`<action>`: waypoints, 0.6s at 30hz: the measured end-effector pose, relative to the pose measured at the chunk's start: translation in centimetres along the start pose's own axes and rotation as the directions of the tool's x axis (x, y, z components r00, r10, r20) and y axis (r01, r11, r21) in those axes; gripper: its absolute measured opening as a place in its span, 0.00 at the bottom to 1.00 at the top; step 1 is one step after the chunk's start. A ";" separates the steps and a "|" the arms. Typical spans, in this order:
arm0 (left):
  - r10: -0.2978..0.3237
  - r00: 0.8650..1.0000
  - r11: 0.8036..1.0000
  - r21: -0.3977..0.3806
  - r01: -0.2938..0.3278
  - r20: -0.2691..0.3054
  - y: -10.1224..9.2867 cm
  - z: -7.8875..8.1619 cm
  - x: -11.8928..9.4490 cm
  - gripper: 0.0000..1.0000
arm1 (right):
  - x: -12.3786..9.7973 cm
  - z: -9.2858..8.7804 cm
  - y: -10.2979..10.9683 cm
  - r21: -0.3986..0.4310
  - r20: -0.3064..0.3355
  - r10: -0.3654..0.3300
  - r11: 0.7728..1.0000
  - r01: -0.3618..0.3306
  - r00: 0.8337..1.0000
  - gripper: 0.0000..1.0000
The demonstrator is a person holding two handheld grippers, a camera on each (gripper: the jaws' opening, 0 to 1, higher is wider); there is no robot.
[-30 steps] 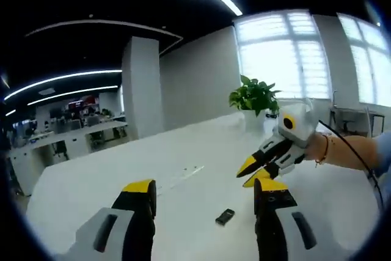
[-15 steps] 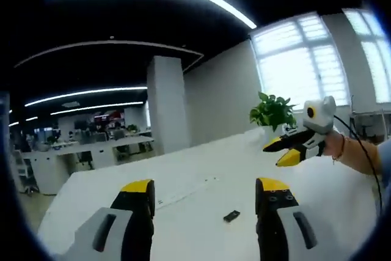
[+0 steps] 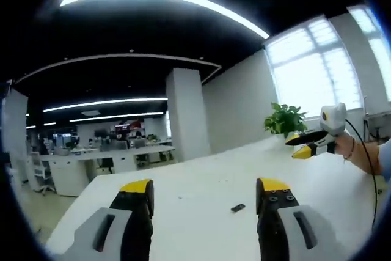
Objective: Snap the two parts of the plastic buckle together until the buckle closes and remains connected.
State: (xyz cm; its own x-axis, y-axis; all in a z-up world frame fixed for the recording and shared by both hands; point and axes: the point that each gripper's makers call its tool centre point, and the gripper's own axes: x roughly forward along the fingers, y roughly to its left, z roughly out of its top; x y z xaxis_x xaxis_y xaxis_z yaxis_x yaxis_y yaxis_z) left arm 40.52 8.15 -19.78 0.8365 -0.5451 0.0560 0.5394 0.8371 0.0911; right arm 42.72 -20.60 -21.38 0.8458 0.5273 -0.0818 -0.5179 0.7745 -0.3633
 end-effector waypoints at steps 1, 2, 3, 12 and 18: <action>0.013 1.000 1.000 0.012 -0.013 0.007 -0.1 0.1 -0.5 0.70 | -1.0 0.2 0.0 0.014 0.015 -0.004 1.000 0.003 1.000 0.39; 0.023 1.000 1.000 0.016 -0.023 0.010 -0.2 0.1 -1.0 0.70 | -1.8 0.4 0.0 0.026 0.028 -0.009 1.000 0.008 1.000 0.39; 0.032 0.999 0.999 0.018 -0.032 0.014 -0.3 0.0 -1.4 0.70 | -2.6 0.6 -0.1 0.041 0.045 -0.020 0.999 0.018 0.999 0.39; 0.199 0.977 0.980 0.001 -0.200 0.076 1.0 -0.8 -4.6 0.71 | -8.9 0.7 -1.5 0.024 0.112 -0.181 0.983 0.180 0.977 0.39; 0.279 0.958 0.960 0.013 -0.280 0.063 1.1 -3.2 -5.8 0.71 | -12.2 -1.3 -2.0 0.021 0.132 -0.291 0.957 0.291 0.948 0.39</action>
State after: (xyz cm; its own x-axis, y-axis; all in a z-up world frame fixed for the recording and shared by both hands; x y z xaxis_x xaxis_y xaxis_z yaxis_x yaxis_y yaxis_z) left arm 36.53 12.39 -23.19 0.9458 -0.2920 0.1421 0.2824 0.9556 0.0845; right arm 33.57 -29.04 -20.86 0.9351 0.3205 0.1512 -0.2522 0.9016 -0.3514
